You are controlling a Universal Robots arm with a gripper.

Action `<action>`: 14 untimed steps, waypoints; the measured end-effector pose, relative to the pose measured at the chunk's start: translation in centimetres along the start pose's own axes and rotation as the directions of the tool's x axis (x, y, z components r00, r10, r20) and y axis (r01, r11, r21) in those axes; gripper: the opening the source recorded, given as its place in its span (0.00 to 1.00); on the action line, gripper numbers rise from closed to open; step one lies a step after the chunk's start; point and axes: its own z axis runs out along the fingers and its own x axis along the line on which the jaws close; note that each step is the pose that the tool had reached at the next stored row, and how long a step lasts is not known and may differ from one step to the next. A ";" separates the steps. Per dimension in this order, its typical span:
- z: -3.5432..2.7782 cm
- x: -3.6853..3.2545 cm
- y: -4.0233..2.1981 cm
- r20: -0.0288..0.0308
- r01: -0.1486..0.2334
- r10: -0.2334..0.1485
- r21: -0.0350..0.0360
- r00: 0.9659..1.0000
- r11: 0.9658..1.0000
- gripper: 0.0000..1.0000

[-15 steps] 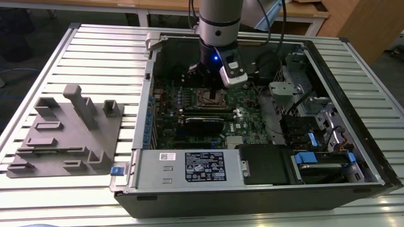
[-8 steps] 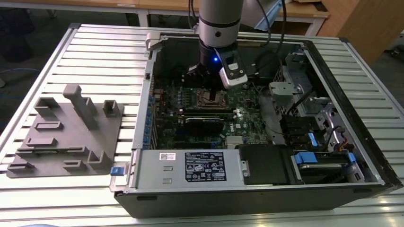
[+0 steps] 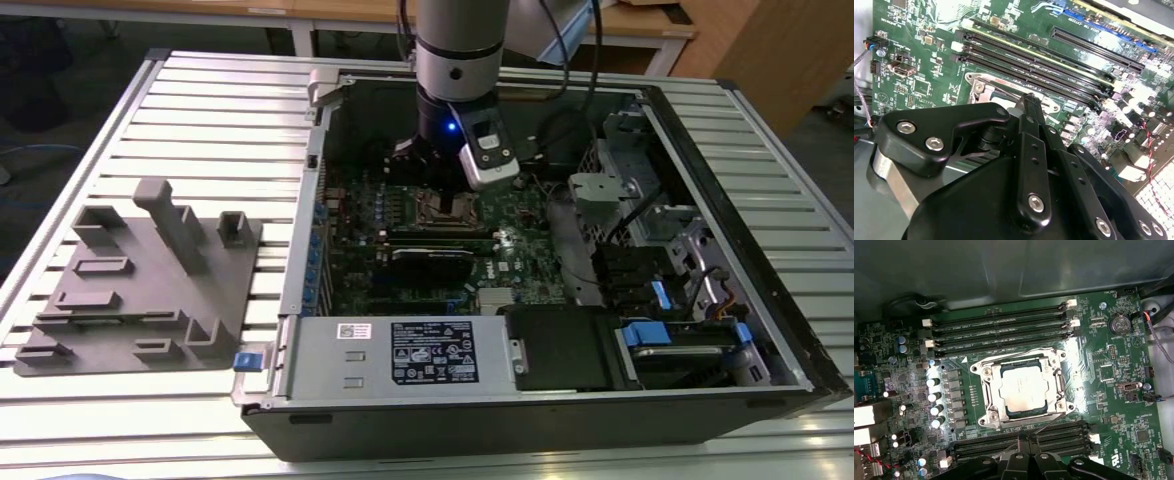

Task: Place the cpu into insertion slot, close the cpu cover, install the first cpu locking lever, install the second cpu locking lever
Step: 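Install the second cpu locking lever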

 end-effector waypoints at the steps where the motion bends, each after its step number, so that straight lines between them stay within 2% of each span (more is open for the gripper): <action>1: 0.00 0.06 -0.02 0.000 0.000 0.000 0.000 1.000 1.000 0.11; 9: 0.00 0.59 -0.25 0.001 0.000 0.000 0.000 1.000 1.000 0.11; 14: 0.00 0.62 -0.26 0.001 0.000 0.000 0.000 1.000 1.000 0.11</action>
